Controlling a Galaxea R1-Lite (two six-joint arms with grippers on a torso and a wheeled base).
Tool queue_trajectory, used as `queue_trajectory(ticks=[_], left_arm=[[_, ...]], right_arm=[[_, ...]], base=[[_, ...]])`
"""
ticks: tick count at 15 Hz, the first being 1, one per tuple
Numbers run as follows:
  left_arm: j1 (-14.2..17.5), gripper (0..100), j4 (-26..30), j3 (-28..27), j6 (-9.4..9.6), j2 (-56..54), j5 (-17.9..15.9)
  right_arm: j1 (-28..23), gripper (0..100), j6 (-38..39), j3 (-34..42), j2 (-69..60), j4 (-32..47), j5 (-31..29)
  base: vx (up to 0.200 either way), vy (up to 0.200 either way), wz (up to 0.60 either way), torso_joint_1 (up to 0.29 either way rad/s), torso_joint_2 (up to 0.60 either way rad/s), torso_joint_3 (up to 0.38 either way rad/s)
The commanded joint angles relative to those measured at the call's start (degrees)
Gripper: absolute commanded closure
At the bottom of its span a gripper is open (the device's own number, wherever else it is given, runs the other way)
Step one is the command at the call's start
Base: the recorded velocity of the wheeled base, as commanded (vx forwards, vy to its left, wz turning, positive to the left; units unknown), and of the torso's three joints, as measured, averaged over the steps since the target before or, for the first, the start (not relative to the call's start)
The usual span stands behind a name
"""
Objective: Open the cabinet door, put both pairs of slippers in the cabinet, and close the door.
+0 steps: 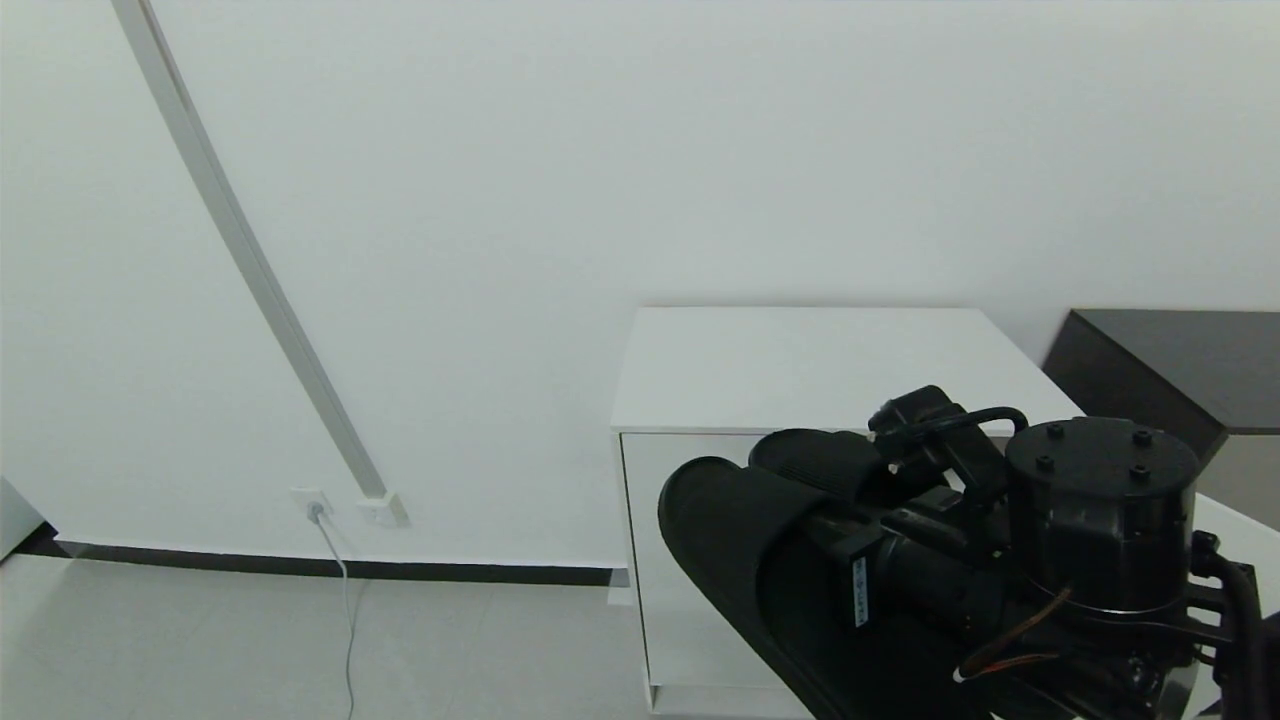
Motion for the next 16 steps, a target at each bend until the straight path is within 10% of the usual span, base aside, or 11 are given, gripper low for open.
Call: queue_trajectory(ticks=[1,16], left_arm=[[0.02,100,0.00,0.01,0.02,-0.01,0.00],[0.02,100,0.00,-0.08,0.02,-0.01,0.00]], right_arm=[[0.02,100,-0.01,-0.02,0.19,-0.02,-0.01],[0.02,100,-0.19,0.69,-0.16,0.07,-0.10]], base=[[0.000,-0.200,0.00,0.002,0.00,0.002],[0.000,-0.200,0.00,0.003,0.00,0.003]])
